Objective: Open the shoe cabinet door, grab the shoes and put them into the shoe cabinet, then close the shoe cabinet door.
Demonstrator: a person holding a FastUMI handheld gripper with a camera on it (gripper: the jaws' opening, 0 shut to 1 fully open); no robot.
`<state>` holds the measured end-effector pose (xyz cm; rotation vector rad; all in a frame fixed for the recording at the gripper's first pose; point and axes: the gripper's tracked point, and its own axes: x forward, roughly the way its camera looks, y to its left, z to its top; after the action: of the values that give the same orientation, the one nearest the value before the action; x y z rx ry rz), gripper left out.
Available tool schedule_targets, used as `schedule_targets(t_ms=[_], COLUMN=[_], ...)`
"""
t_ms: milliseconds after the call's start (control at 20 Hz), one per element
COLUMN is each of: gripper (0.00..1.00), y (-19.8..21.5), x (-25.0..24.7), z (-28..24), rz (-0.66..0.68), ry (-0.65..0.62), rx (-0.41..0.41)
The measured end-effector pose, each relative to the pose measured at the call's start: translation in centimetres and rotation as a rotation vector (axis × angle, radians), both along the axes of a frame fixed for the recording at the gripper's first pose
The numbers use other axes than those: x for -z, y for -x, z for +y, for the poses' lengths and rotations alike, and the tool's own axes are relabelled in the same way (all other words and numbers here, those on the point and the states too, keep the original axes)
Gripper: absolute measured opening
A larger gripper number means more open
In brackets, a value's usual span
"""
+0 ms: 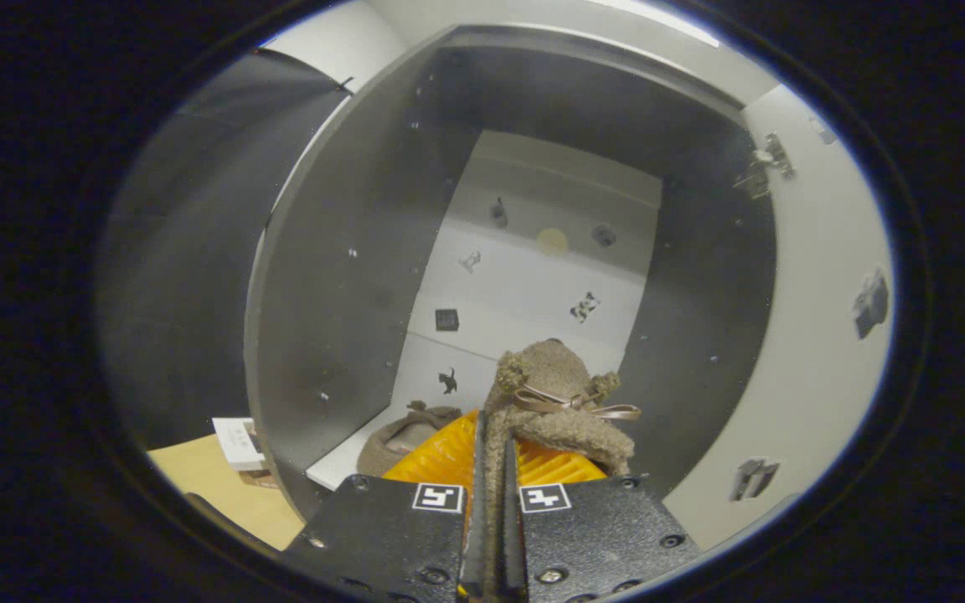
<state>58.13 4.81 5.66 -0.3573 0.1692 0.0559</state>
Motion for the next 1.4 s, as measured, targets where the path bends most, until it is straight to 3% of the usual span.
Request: schedule_targets(t_ms=[200, 500, 700, 1000, 1300, 1400], gripper=[0.11, 0.12, 0.13, 0.22, 0.47, 0.69], y=[-5.1, -11.2, -13.4, -13.5, -12.6, -12.3], x=[3.7, 7.9, 9.8, 11.0, 11.0, 11.1], z=[-2.3, -4.5, -5.3, -4.5, -3.4, -2.3], rz=[0.065, 0.142, 0.181, 0.223, 0.259, 0.284], ry=[0.032, -0.055, -0.117, -0.165, -0.193, -0.222], rx=[0.053, 0.104, 0.140, 0.124, 0.089, 0.059])
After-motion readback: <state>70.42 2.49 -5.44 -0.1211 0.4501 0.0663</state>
